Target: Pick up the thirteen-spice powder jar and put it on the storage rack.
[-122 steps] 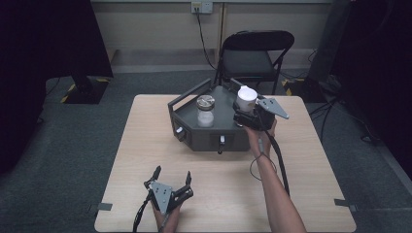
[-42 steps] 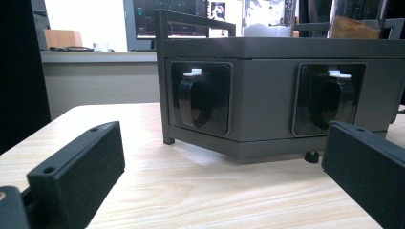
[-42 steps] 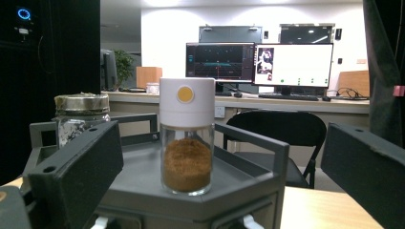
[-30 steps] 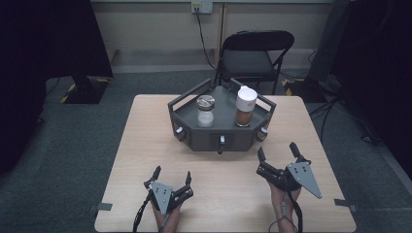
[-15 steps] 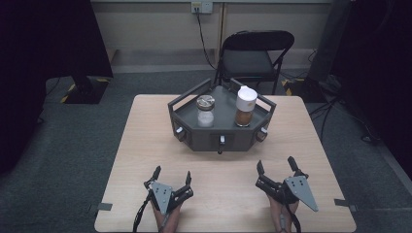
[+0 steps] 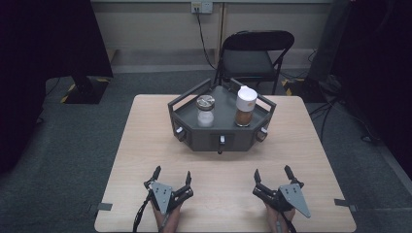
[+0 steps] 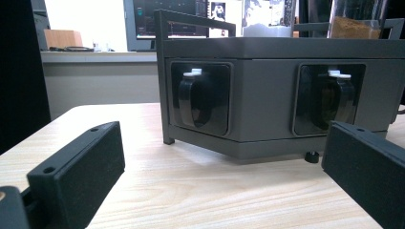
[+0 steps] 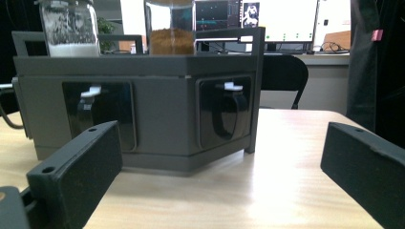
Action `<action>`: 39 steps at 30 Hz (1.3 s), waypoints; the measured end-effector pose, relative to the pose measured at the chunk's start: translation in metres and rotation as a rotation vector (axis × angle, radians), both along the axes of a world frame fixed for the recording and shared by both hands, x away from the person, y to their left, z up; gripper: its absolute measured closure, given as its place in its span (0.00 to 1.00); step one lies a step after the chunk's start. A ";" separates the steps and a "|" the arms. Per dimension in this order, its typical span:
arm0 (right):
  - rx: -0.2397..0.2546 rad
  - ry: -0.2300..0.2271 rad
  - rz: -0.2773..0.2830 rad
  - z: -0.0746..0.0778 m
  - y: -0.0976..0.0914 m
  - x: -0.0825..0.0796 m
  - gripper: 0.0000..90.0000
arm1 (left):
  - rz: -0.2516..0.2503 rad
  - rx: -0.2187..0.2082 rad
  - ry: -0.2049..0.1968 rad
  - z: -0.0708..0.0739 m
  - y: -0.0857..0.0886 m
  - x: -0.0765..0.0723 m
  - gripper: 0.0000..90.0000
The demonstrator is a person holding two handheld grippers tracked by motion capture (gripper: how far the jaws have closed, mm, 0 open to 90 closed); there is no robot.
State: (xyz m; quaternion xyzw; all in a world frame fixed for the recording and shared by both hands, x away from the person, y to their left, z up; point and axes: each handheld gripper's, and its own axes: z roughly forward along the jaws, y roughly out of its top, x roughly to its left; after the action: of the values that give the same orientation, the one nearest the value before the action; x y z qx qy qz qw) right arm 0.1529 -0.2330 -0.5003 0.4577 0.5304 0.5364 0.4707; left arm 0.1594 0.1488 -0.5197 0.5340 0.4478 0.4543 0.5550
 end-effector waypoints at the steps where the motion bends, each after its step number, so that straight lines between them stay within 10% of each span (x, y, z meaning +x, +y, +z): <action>1: 0.003 0.005 0.001 -0.001 0.000 0.000 0.00 | 0.000 0.000 0.000 0.000 0.000 0.000 0.00; 39: -0.007 -0.017 -0.030 -0.016 0.005 -0.008 0.00 | 0.002 0.000 0.000 0.000 0.000 0.000 0.00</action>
State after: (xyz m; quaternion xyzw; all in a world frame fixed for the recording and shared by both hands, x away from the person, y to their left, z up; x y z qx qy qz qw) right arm 0.1454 -0.2275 -0.5163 0.4593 0.5212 0.5315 0.4847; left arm 0.1593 0.1485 -0.5198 0.5336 0.4482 0.4548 0.5546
